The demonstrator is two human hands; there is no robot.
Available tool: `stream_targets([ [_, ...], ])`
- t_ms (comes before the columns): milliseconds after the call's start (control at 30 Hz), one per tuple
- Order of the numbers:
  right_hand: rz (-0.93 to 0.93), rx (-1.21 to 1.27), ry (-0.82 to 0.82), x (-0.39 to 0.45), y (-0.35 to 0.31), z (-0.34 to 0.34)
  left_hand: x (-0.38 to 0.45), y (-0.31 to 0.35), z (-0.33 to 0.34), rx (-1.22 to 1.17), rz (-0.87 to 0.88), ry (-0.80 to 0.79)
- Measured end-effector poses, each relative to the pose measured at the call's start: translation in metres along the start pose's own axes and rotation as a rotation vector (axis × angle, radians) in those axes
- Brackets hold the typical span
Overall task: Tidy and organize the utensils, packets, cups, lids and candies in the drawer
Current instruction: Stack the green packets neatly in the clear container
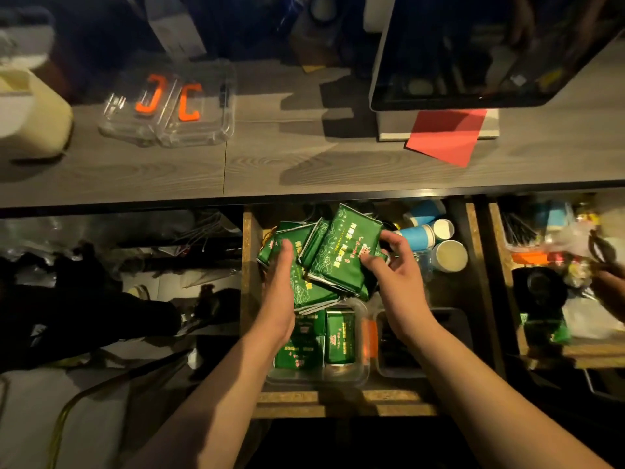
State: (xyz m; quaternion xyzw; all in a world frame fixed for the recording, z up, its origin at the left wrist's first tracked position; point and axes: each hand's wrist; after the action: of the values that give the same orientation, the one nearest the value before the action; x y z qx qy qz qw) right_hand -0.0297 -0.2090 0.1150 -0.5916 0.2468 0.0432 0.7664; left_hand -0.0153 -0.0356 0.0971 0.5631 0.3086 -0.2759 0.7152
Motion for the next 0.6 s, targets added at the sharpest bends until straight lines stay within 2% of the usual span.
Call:
stream_targets([
  [333, -0.189, -0.191, 0.031, -0.007, -0.024, -0.005, -0.015, 0.006, 0.017, 0.055, 0.089, 0.006],
  [433, -0.232, -0.181, 0.072, -0.006, -0.028, -0.01, -0.019, 0.008, 0.02, 0.053, 0.119, -0.004],
  [600, -0.041, 0.076, 0.112, -0.002, -0.03, -0.021, -0.024, 0.013, 0.023, 0.024, 0.088, 0.039],
])
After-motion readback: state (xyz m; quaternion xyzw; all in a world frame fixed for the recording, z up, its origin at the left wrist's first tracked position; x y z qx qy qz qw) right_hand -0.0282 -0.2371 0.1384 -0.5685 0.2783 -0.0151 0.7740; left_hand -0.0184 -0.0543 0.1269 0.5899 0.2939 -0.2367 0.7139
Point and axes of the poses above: each hand's wrist, its own x-axis towards the middle knuckle, its own z-axis out of the palm, y = z × x, and after that the axes turned 4 degrees about -z, right-handed
